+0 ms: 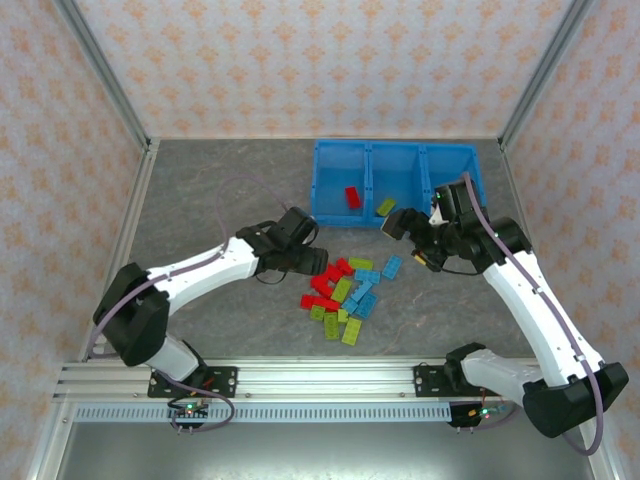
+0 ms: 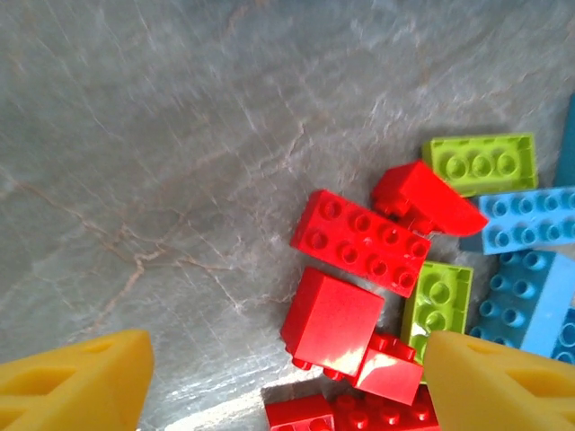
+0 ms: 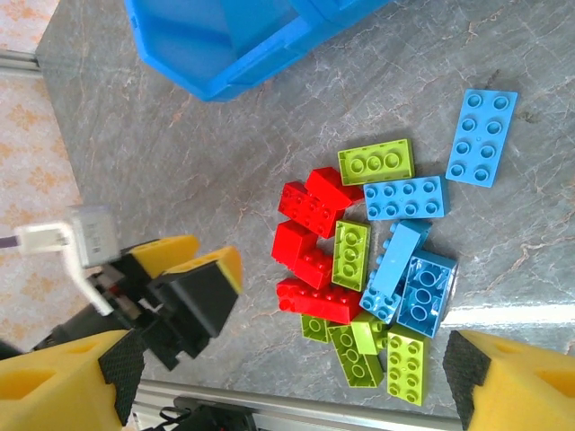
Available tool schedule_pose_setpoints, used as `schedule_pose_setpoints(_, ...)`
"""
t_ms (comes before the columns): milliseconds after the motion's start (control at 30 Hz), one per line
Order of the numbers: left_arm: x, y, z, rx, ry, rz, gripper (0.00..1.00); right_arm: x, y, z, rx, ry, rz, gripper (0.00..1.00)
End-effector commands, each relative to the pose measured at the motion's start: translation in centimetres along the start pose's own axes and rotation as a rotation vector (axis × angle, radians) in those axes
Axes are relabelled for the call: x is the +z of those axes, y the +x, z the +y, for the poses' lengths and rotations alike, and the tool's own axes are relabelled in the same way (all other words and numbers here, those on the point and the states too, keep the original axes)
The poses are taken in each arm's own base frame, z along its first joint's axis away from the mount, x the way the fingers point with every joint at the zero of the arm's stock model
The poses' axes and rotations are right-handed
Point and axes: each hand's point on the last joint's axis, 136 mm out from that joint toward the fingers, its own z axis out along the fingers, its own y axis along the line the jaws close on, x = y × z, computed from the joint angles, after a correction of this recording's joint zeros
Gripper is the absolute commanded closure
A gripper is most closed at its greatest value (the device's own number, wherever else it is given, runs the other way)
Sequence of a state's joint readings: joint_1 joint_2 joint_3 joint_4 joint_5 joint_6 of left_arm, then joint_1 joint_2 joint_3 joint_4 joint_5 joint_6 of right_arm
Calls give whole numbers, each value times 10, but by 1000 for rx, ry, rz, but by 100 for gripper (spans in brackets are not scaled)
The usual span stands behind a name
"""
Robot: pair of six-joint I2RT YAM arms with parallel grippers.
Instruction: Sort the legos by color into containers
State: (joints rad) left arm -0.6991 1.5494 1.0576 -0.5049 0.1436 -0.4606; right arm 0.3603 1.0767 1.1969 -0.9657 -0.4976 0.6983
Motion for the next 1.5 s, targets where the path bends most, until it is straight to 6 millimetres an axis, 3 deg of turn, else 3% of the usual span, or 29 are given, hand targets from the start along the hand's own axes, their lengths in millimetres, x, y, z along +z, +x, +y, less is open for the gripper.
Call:
schedule_pose_setpoints(0, 14, 13, -12, -9, 50, 93, 23, -7, -1, 4, 24, -1, -14, 11)
schedule_pose_setpoints(133, 35, 24, -13, 42, 5, 171, 31, 1, 0, 2, 34, 11, -3, 11)
schedule_pose_setpoints(333, 56, 27, -15, 68, -5, 205, 31, 7, 4, -3, 33, 25, 3, 11)
schedule_pose_setpoints(500, 67, 30, -16, 57, -9, 222, 48, 10, 6, -7, 38, 37, 13, 11)
schedule_pose_setpoints(667, 69, 33, -17, 57, 8, 228, 44, 11, 7, -8, 39, 40, 13, 11)
schedule_pose_setpoints(867, 61, 35, -48, 159, 143, 220, 33, 14, 5, -5, 44, 34, 16, 11)
schedule_pose_setpoints(1033, 72, 37, -42, 165, 104, 227, 30, 14, 5, -4, 47, 35, 15, 11)
schedule_pose_setpoints(1233, 79, 31, -35, 154, 48, 207, 50, 14, 8, -8, 49, 44, 18, 11)
schedule_pose_setpoints(1467, 61, 16, -38, 144, 55, 138, 66, 13, 9, -10, 51, 45, 16, 12)
